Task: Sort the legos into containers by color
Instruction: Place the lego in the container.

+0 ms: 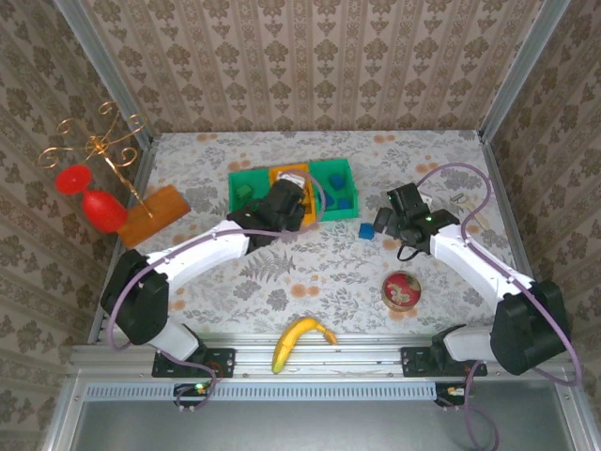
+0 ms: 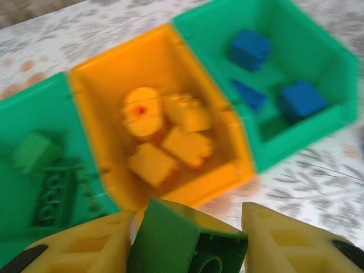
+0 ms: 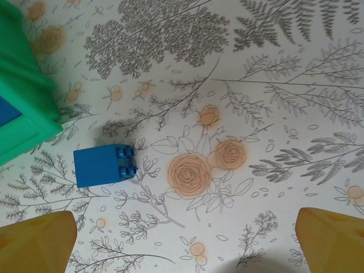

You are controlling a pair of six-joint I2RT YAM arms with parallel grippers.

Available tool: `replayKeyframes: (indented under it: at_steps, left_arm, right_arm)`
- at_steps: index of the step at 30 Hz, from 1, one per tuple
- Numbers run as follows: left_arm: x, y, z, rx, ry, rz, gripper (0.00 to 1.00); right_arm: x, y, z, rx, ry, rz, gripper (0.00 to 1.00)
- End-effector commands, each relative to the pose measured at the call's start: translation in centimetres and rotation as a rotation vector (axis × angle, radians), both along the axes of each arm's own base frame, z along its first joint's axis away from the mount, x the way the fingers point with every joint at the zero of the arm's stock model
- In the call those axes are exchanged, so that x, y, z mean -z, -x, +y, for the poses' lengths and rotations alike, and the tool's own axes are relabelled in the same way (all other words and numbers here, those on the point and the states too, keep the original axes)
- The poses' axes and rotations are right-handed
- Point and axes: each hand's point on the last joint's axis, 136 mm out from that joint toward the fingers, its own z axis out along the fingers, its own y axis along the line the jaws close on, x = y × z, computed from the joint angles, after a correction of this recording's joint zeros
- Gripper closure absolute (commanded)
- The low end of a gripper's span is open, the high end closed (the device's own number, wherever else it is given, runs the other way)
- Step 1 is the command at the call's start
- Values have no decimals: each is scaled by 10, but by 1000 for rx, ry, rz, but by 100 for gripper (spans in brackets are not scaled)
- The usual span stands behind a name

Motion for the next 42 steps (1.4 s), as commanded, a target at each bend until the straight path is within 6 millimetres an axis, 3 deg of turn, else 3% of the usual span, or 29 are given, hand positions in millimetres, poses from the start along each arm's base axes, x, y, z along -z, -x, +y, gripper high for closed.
replayKeyframes:
  at_steps: [1,8,16,19,27,42]
  left_arm:
    - [5,-11,39,-106,-16,16,81]
    - [20,-44,86,-213,-1,57,79]
    - [47,-71,100,-251,2,114,77]
    - [56,-80,109,-276,-2,132,72]
    - [54,-82,109,-278,3,127,46]
    - [23,-63,119,-294,54,71,32]
  right_arm:
    - [0,-8,14,-46,5,-2,0]
    - [20,-17,37,-110,45,56,0]
    - [37,-27,62,-176,58,104,1]
    - [44,-29,68,-192,58,124,4]
    - [57,-41,84,-221,36,134,11]
    - [75,-52,86,-219,72,170,22]
